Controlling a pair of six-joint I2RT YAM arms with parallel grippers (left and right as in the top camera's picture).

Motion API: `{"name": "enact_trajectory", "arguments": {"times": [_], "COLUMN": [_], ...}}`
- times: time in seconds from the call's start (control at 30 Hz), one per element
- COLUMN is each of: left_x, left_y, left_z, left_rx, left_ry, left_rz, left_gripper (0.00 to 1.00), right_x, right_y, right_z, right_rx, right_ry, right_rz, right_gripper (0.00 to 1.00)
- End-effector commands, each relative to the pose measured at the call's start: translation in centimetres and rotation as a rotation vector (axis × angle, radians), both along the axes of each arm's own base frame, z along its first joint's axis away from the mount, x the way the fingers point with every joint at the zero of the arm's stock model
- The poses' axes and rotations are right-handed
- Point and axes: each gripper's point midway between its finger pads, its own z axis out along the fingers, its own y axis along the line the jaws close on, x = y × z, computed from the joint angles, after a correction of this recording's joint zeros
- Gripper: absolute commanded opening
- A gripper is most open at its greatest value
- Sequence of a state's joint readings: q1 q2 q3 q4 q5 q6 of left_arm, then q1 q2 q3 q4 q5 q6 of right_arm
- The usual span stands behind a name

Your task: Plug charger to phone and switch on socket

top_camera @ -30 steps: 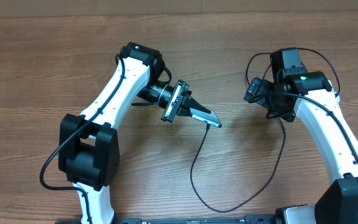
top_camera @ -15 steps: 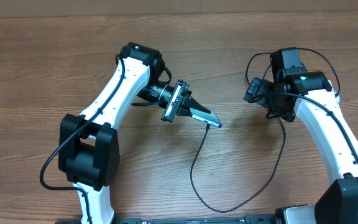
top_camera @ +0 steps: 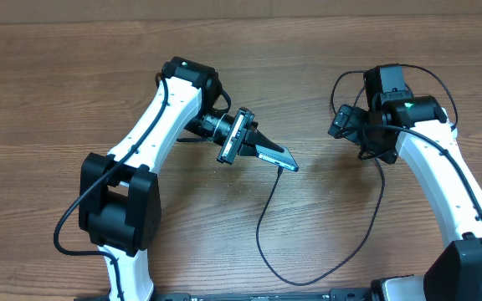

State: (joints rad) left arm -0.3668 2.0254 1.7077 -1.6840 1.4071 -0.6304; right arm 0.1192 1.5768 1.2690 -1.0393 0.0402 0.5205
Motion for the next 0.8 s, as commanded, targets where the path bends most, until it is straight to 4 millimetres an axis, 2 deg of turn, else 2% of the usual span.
{"name": "enact_trajectory", "arguments": {"times": [0.0,0.77], "left_x": [0.21,0.93], "left_y": [-0.14,0.48], "left_z": [1.68,1.80], "left_rx": [-0.048,-0.054], "left_ry": [0.008,0.010], "left_rz": [0.025,0.053], "left_gripper": [0.04,0.04], "right_x": [0.13,0.13], "right_y": [0.07,0.07], "right_z": [-0.02,-0.02], "right_rx": [0.002,0.002], "right_ry": [-0.004,-0.004], "right_rz": [0.000,0.000], "right_gripper": [1.00,1.00]}}
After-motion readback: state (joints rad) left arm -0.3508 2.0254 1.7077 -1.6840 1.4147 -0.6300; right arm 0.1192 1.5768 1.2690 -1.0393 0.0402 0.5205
